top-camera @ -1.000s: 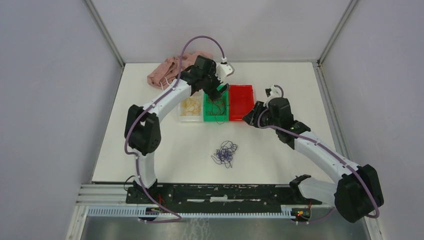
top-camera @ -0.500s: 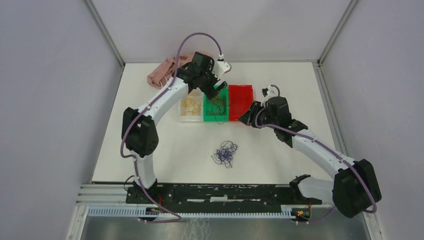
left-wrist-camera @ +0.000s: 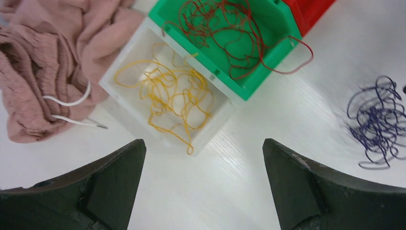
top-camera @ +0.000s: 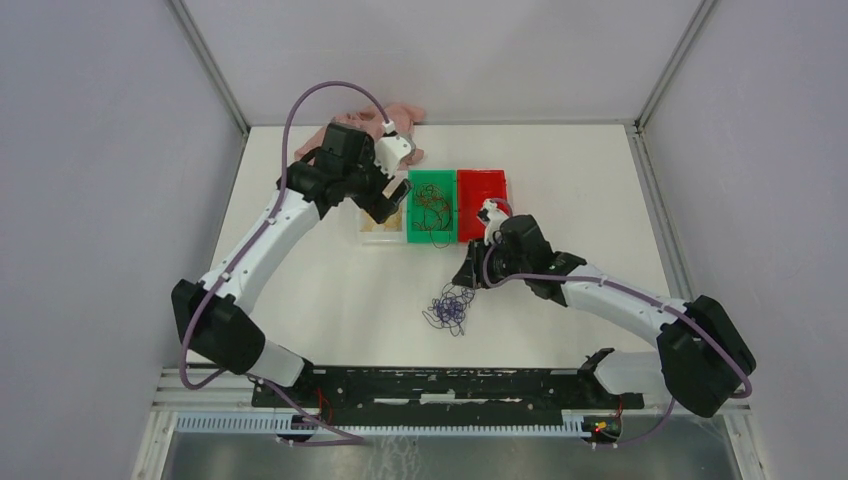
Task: Untangle the cables
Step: Untie the cable.
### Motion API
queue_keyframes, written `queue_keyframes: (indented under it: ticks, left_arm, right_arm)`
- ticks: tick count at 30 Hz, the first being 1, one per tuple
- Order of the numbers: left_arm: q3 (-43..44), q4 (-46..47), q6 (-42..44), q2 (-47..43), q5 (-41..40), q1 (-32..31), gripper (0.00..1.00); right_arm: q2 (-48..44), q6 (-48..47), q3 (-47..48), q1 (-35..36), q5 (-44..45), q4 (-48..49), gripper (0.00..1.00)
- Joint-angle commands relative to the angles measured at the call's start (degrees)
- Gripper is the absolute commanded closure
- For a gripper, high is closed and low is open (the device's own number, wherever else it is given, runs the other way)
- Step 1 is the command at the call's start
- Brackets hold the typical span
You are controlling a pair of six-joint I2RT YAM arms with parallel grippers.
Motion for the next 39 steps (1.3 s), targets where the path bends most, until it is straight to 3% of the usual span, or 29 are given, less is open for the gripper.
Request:
queue_keyframes:
  ticks: [1, 13, 24, 33, 37, 39]
  left_arm:
    - [-3.83, -3.37, 1.82, -4.54, 6.07, -0.31, 0.01]
    - [-7.93, -9.26, 6.21, -6.32, 16.01, -0.45, 0.01]
    - [-11.94, -6.78, 7.28, -11.26, 14.27, -0.46, 0.01]
    - [-14.11, -6.12, 7.62, -12.65, 13.68, -0.47, 0.01]
    - [-13.98, -5.58, 7.21, -12.93, 13.64, -0.37, 0.01]
    - [-13.86, -5.46, 7.20, -13.04, 13.63, -0.47, 0.01]
  right_arm:
    - [1.00, -5.36, 0.11, 1.63, -0.76, -0.10, 0.59]
    - [8.45, -6.84, 3.38, 4.33, 2.33, 0.51, 0.62]
    - [13.83, 1.51, 5.86, 5.24, 1.60, 10.84, 0.61]
    - [15.30, 2.08, 8.52, 5.81, 2.63, 9.96, 0.64]
    - [16.08, 2.19, 8.31, 6.05, 3.16, 10.63, 0.70]
    - [16.31, 2.67, 8.26, 6.12, 2.93, 11.60, 0.78]
